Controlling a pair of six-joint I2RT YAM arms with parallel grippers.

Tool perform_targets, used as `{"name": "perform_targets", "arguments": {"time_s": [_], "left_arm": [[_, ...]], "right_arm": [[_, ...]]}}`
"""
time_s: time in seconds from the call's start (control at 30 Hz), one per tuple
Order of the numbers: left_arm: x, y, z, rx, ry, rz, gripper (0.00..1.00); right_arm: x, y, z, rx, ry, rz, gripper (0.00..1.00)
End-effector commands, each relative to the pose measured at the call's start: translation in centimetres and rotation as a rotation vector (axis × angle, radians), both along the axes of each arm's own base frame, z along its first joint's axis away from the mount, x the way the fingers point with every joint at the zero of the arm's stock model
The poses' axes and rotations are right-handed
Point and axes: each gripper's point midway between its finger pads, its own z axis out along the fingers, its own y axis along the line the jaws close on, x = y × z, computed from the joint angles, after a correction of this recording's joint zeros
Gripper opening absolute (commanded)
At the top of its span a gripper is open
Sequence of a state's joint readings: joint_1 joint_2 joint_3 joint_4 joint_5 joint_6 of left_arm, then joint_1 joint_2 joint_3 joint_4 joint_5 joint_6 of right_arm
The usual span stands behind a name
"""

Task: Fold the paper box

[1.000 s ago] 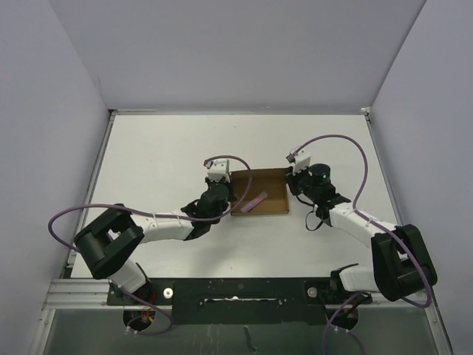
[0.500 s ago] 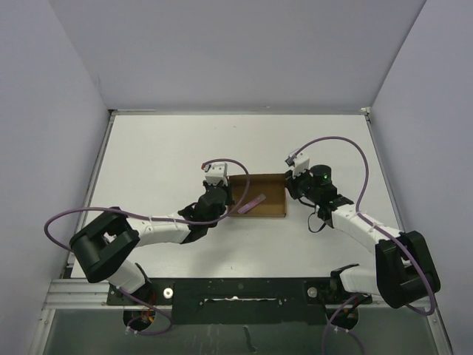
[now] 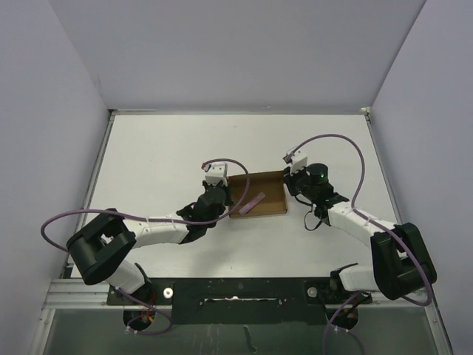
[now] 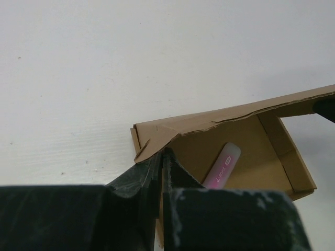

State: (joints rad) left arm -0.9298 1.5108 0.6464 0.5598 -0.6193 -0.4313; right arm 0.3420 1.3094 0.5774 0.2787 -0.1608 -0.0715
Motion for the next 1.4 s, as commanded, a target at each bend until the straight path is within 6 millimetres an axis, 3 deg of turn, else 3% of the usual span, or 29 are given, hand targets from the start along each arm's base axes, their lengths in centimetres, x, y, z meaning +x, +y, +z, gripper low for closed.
{"name": "perform_targets", "arguments": {"time_s": [0.0,0.33,0.6,0.8,1.37], "left_arm": [[-0.7,-1.6,2.7,-0.037,-0.037,-0.079,0.0],[2.0,0.6,4.3,0.029,-0.094,-0.019,0.0],[3.7,2.8,4.6,0.062,-0.108,0.017,0.0],[3.4,3.1,3.4,0.066,-0.082,0.015,0.0],[2.5,3.1,2.7,0.074,-0.053,0.001,0.0]], "right_arm": [[1.3,3.6,3.2,0.064,-0.116,0.099,0.04],[4.2,5.8,5.1,0.09,-0.229,0.113,0.04],[6.6,7.6,4.7,0.118,-0.234,0.114,0.06],[5.2,9.0,2.8,0.097,-0.2,0.166,0.1],[1.8,7.8,-0.1,0.095,-0.032,0.153,0.13]]}}
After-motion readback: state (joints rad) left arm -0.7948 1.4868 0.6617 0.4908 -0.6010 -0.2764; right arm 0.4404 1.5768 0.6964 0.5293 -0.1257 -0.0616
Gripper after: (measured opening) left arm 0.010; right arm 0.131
